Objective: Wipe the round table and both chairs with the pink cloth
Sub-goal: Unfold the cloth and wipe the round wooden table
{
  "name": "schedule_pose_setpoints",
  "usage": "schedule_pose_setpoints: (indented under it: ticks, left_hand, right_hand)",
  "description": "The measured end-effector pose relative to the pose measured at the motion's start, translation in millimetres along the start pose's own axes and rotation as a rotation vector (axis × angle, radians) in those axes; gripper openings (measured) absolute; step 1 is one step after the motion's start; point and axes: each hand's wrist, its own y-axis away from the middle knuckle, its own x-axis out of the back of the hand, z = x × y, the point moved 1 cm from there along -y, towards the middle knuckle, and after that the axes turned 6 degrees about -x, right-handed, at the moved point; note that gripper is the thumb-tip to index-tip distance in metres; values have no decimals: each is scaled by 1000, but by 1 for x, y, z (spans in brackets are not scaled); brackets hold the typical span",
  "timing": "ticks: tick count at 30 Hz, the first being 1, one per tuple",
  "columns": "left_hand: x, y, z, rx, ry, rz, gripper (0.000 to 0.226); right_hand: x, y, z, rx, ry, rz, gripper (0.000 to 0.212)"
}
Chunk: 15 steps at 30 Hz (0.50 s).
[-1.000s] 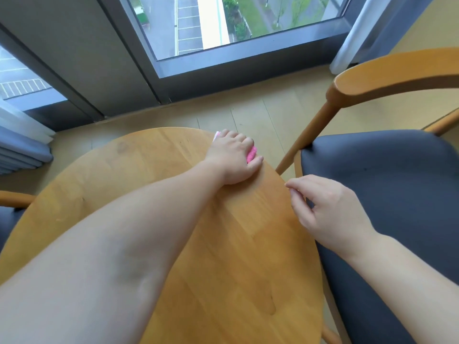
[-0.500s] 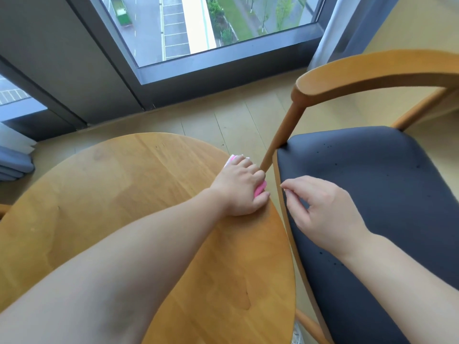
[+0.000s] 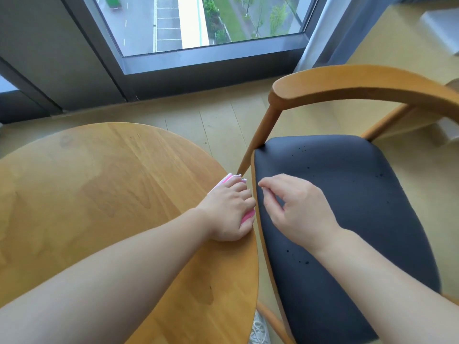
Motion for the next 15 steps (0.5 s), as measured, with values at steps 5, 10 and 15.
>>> schedule_pose_setpoints:
  ticks: [5,10,15]
  left_hand:
    - [1,1,21,27,26,-21,42]
    - [2,3,38,50,59,-67,42]
    - [0,13,63,147,91,-10,37]
  right_hand:
    - [8,4,13,28,6,-33,12]
    - [14,13,29,70,6,-73,12]
    - [15,23,33,149,0,-102,10]
